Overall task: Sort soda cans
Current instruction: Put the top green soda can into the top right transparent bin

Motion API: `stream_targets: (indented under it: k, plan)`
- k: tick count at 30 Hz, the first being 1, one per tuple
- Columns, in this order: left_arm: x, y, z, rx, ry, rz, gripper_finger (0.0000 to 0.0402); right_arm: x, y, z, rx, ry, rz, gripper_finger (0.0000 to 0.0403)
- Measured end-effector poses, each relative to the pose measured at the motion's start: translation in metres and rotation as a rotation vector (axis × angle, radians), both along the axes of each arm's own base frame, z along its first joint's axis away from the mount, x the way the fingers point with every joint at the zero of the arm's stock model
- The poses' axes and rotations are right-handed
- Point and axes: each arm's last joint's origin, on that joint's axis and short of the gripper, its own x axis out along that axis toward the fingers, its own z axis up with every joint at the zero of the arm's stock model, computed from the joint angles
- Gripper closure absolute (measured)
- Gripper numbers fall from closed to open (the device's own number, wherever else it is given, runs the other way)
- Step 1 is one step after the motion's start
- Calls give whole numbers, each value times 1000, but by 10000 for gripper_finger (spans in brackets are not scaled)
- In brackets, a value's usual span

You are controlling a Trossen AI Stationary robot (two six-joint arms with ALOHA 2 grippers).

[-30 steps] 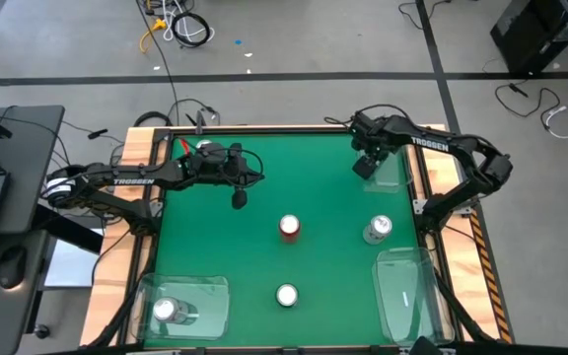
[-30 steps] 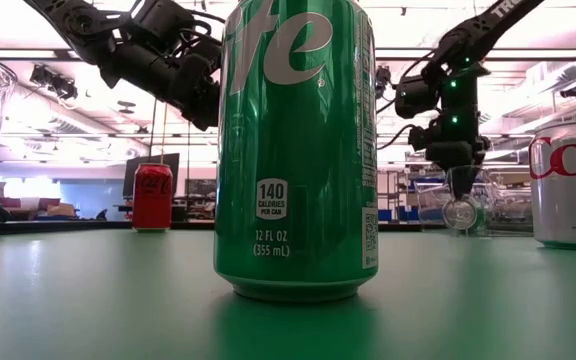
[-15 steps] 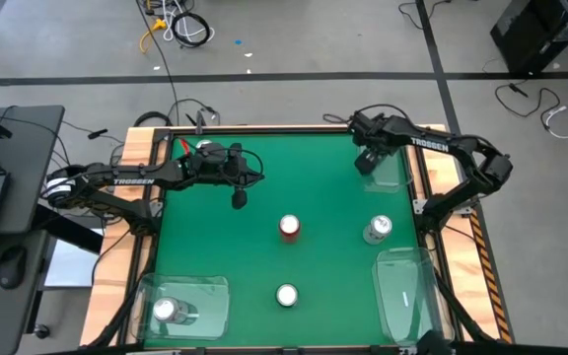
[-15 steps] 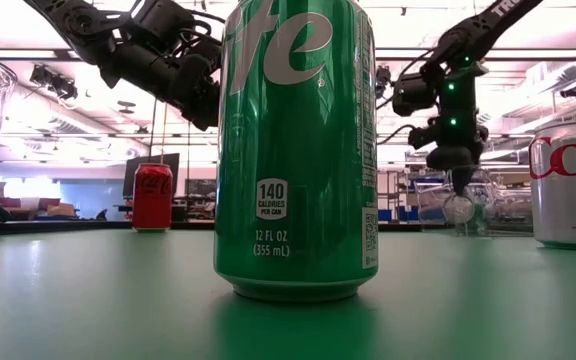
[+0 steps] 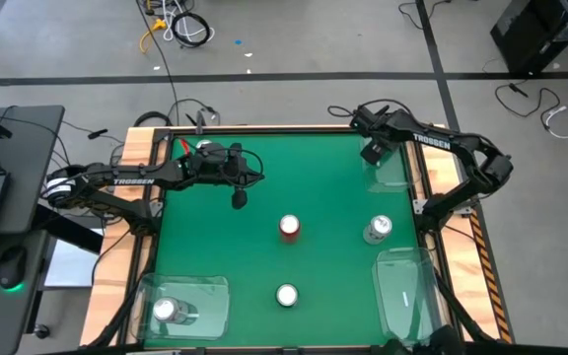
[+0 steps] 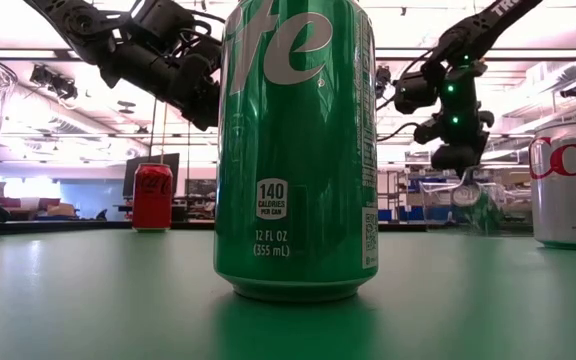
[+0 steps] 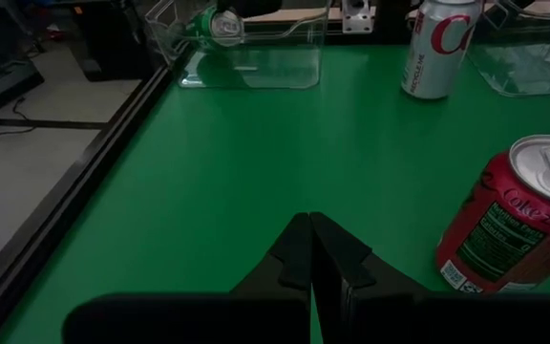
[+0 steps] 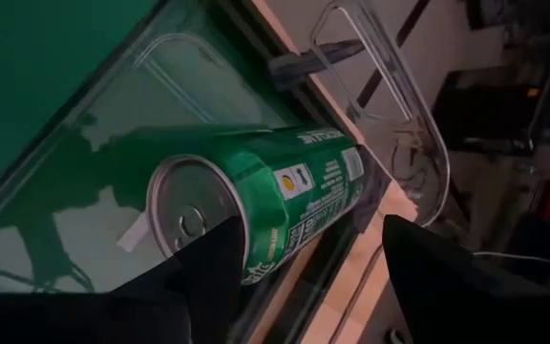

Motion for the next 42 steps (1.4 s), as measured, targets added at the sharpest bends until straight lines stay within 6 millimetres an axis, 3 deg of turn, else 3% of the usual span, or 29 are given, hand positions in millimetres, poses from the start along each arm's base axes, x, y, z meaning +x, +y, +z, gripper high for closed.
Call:
stream_targets:
  k: [14, 22, 26, 33, 42]
  plan:
    - [0, 0, 0, 1, 1, 6, 400, -8, -4, 24, -232, 76, -94, 175]
    - [0, 0, 0, 0, 0, 7, 400, -11, -15, 38, -266, 44, -107, 198]
    - [0, 0, 0, 0, 0, 7, 400, -11, -14, 36, -165, -11, -67, 204]
    - [0, 0, 0, 1, 0, 7, 400, -6, 2, 30, 253, -353, 40, 192]
    - [0, 0, 0, 1, 2, 7, 400, 6, 9, 22, 306, -291, 110, 149]
